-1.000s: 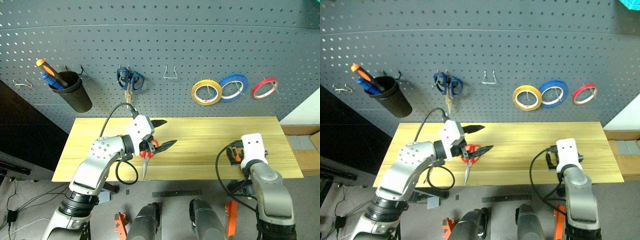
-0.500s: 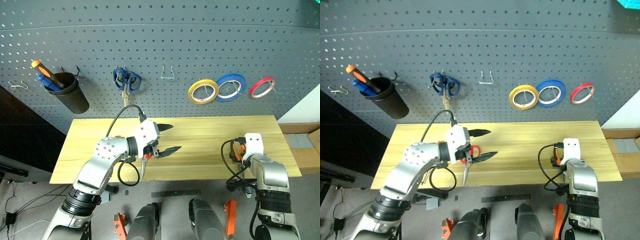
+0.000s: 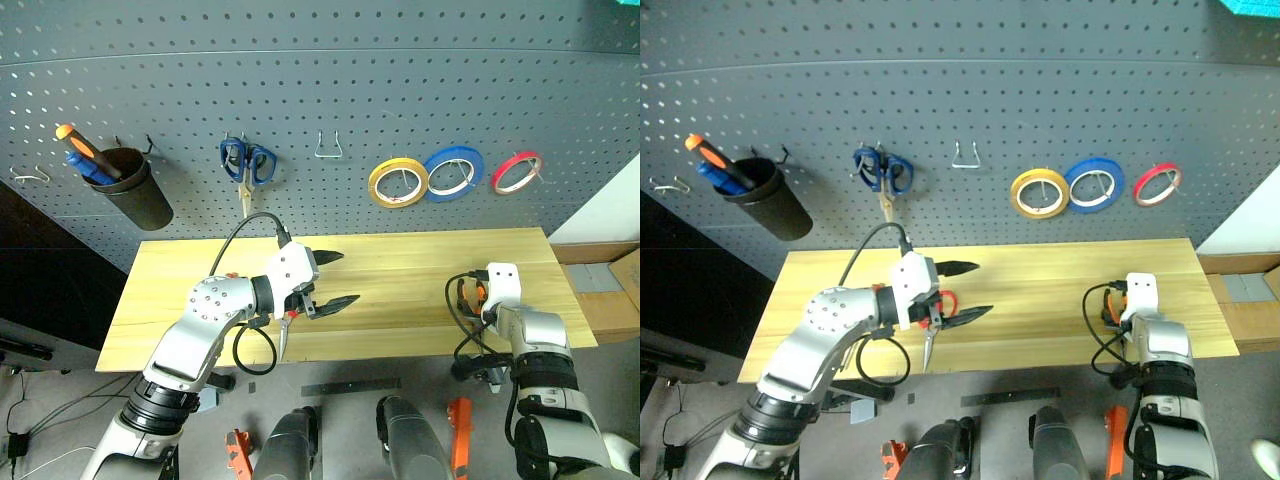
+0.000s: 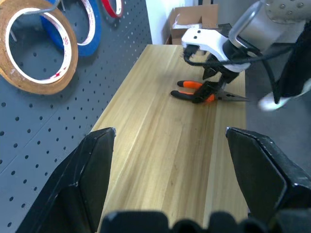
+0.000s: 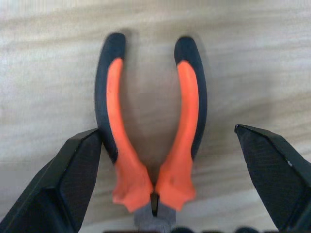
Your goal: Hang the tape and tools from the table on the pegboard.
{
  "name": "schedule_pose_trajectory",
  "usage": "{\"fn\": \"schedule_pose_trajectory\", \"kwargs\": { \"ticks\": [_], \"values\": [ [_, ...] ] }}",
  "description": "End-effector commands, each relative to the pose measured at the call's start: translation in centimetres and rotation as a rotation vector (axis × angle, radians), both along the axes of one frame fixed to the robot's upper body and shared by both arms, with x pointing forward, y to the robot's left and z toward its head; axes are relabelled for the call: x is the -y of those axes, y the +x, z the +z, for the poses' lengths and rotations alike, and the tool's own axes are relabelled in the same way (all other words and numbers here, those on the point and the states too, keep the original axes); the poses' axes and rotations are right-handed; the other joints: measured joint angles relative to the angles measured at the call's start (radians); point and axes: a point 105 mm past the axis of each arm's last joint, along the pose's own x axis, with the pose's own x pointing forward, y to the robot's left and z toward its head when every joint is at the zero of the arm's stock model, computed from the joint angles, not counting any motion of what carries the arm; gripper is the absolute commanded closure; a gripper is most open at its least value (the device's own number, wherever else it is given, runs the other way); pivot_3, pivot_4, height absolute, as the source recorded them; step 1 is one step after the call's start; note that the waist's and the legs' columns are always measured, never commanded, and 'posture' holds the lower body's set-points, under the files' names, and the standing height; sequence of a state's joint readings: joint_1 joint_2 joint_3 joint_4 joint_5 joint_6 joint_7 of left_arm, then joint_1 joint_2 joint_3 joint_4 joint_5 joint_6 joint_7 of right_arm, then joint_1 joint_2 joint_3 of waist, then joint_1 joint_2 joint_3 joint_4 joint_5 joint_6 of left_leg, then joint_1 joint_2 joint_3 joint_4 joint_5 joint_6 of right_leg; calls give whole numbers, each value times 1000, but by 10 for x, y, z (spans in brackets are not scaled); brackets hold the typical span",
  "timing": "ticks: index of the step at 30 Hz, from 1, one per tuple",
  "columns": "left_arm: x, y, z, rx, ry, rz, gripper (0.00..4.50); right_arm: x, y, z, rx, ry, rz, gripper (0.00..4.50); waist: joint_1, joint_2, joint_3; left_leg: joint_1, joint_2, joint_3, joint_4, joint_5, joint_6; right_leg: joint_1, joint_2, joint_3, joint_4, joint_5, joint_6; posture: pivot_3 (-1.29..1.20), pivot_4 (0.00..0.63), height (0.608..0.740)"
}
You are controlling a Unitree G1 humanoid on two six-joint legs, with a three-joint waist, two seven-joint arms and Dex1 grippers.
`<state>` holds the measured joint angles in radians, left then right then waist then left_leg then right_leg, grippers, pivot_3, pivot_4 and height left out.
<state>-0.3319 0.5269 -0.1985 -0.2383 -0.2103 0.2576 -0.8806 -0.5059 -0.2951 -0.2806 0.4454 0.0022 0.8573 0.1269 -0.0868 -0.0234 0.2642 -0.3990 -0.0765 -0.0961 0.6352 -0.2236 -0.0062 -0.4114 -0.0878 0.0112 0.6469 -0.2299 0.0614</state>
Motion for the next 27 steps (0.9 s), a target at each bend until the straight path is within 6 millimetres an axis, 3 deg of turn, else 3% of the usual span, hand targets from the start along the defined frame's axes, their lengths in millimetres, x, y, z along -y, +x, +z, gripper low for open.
{"fn": "schedule_pose_trajectory", "kwargs": {
  "ticks": [1, 4, 7, 12, 18, 22, 27],
  "values": [
    [-5, -2, 9, 38, -4, 16, 593, 3, -3, -9, -34, 39, -29, 221, 0, 0, 0, 0, 0, 0, 0, 0, 0, 0, 0, 1, 0, 0, 0, -133, 240, 740],
    [-12, -1, 8, 27, -15, 47, 593, -3, -2, -12, -50, 51, -11, 859, 0, 0, 0, 0, 0, 1, 0, 0, 0, 0, 0, 1, 0, 1, 0, -130, 237, 740],
    [-21, 0, 8, 6, -49, 89, 593, -9, -1, -12, -49, 34, 5, 1798, 0, -1, 0, 0, 0, 1, 2, 0, 0, 0, 0, 1, 0, 2, 0, -127, 233, 740],
    [-37, -1, 6, -32, -85, 156, 593, -17, 4, 2, 12, 14, 23, 1808, 0, -1, -1, 0, 1, 0, 2, 0, 0, 0, 1, 1, 0, 2, 0, -119, 229, 740],
    [-61, -6, 1, -63, -108, 249, 593, -63, 3, 61, 213, -10, 170, 1809, 0, -1, -1, -4, 1, 2, 0, 0, 0, -8, 1, 4, 2, 3, -1, -117, 229, 740],
    [-82, -7, 4, -49, -164, 365, 593, -137, -11, 138, 511, 54, 370, 1809, -2, 0, -1, -6, 2, 3, 0, 0, 0, -11, 1, 4, 2, 3, -2, -104, 224, 740],
    [-97, -11, 7, -39, -204, 459, 593, -189, -20, 215, 793, 135, 500, 1809, 4, -1, -1, -6, 2, 0, 0, 1, -2, -11, 1, 2, 2, 3, -2, -74, 213, 740]
  ]
}}
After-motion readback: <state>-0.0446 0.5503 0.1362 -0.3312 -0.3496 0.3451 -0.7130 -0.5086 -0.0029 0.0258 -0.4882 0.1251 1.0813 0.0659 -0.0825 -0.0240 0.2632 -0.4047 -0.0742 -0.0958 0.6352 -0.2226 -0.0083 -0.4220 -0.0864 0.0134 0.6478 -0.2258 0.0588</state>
